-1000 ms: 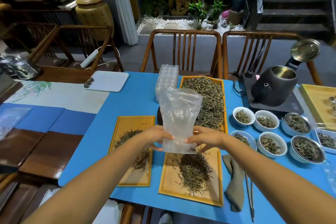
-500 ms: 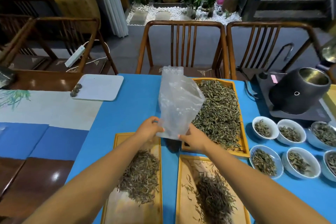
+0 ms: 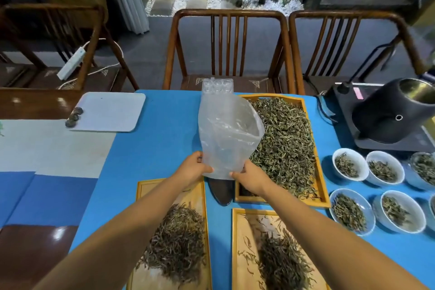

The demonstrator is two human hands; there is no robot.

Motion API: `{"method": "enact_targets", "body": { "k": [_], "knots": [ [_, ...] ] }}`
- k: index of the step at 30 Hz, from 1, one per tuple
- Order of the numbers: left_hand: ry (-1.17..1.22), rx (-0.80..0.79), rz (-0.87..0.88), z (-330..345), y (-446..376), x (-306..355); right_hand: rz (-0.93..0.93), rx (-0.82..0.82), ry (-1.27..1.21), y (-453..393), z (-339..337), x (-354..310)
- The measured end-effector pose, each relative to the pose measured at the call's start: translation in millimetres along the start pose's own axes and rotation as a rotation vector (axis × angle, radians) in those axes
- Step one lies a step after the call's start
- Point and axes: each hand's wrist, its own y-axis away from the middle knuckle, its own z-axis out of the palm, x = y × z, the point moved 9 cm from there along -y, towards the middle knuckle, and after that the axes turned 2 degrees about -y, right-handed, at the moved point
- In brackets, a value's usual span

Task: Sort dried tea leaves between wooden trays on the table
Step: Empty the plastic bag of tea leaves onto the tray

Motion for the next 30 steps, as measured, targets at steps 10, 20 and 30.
{"method": "enact_targets", "body": {
  "k": [10, 20, 30],
  "knots": [
    [-0.041, 0.03, 0.016, -6, 15, 3, 0.032, -0.061, -0.03, 14, -4, 7],
    [0.014, 0.184, 0.044, -8, 35, 10, 0.0, -0.073, -0.052, 49, -14, 21],
    [-0.074, 0.276, -0.09, 10, 62, -14, 0.082, 0.01, -0.046, 96, -59, 95]
  ]
}}
